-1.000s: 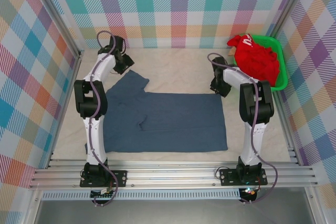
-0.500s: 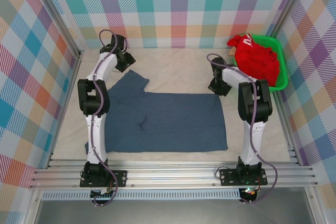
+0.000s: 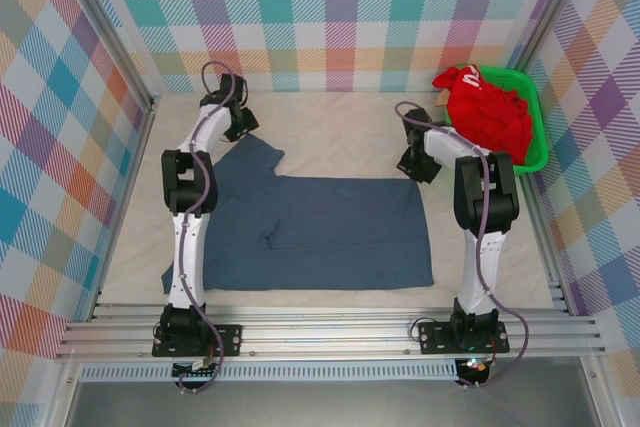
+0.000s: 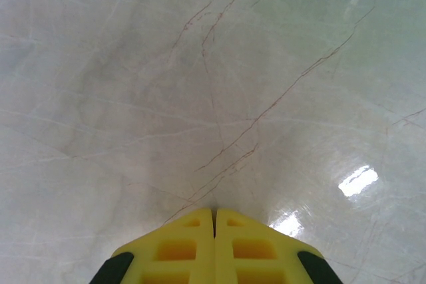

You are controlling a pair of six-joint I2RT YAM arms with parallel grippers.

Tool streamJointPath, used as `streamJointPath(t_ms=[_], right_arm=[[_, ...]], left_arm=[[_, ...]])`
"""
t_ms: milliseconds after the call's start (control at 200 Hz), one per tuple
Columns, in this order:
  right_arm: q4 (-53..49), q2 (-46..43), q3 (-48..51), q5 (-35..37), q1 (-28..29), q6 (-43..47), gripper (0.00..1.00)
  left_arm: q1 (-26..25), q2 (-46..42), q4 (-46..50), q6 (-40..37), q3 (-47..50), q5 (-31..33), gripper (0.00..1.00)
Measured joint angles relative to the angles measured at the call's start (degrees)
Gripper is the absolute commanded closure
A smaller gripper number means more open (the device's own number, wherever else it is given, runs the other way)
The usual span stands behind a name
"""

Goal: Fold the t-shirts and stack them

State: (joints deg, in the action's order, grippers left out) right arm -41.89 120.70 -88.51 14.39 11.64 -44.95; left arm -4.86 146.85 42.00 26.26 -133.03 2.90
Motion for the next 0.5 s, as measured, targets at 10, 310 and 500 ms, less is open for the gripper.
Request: streamJointPath(t_ms=[10, 310, 500], right_arm=[[0.0, 0.0, 0.0, 0.0, 0.0, 0.0, 1.0], [0.0, 0.0, 0.0, -0.1, 0.1, 0.0, 1.0], [0.0, 0.0, 0.0, -0.1, 0.1, 0.0, 1.0]], left_arm=[[0.0, 0.1, -0.1, 0.0, 0.0, 0.1, 0.52], [-1.2, 3.7, 0.3, -0.4, -5.4, 2.3, 0.69], [-2.8, 4.3, 1.7, -0.4, -5.9, 4.1, 0.71]])
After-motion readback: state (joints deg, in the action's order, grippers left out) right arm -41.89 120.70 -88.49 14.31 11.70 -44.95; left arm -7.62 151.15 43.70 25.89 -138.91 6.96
